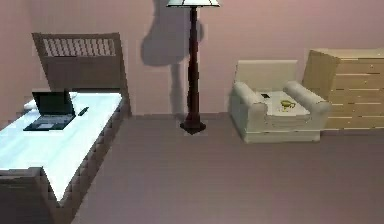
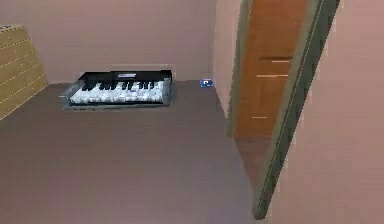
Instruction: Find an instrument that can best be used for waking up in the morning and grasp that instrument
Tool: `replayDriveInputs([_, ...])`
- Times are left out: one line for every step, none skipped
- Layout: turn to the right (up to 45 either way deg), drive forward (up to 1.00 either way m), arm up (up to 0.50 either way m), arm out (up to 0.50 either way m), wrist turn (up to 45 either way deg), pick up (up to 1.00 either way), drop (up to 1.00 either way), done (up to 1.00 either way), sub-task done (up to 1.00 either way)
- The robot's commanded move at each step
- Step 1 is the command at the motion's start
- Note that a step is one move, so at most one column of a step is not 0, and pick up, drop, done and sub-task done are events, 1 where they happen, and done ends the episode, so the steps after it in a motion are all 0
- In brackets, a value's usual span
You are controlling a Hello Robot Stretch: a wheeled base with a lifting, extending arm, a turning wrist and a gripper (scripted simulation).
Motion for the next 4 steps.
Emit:
replayDriveInputs([45.0,0.00,0.00,0.00,0.0,0.00,0.00,0.00,0.00])
replayDriveInputs([39.0,0.00,0.00,0.00,0.0,0.00,0.00,0.00,0.00])
replayDriveInputs([0.0,1.00,0.00,0.00,0.0,0.00,0.00,0.00,0.00])
replayDriveInputs([0.0,0.30,0.00,0.00,0.0,0.00,0.00,0.00,0.00])
